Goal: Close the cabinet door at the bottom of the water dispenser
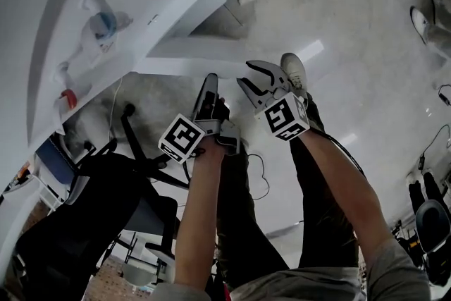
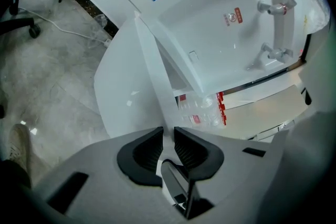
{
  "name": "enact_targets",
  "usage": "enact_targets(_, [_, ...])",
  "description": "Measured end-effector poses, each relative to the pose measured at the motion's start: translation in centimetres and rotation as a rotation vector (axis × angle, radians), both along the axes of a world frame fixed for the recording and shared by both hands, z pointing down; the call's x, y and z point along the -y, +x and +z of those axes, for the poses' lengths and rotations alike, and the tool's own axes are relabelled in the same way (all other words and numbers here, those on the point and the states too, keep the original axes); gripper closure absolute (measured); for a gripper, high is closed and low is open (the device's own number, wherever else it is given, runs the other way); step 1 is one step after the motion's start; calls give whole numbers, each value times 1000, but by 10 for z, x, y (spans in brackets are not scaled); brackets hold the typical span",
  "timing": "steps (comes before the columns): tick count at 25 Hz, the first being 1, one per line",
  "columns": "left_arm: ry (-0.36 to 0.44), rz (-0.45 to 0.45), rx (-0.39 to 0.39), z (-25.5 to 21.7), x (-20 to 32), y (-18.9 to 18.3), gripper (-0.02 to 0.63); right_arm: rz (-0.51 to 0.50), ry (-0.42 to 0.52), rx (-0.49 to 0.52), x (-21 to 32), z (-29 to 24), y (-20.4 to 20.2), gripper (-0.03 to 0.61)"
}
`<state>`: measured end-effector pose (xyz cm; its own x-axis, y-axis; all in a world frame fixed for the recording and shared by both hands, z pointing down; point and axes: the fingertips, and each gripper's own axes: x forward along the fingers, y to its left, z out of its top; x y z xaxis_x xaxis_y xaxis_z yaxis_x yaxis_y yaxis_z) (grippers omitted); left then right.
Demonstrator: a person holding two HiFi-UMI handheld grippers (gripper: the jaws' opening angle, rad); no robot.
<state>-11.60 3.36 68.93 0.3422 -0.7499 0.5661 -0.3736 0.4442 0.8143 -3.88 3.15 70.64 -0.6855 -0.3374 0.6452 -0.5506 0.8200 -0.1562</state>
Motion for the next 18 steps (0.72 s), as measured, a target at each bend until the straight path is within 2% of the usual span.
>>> enact_targets(5, [37,-42,-14,-2,15,4,541,-34,3,-3,22,-1,3,437])
enact_targets(8, [54,-43,3,-6,22,5,541,-76,10,-14,35,-1,5,437])
enact_targets(14, [114,85,160,-24,35,8,543,-130,22,-19,61,0,5,437])
enact_targets(18, [157,145,250,-38,44,10,573,-147,31,-18,80,-1,3,439])
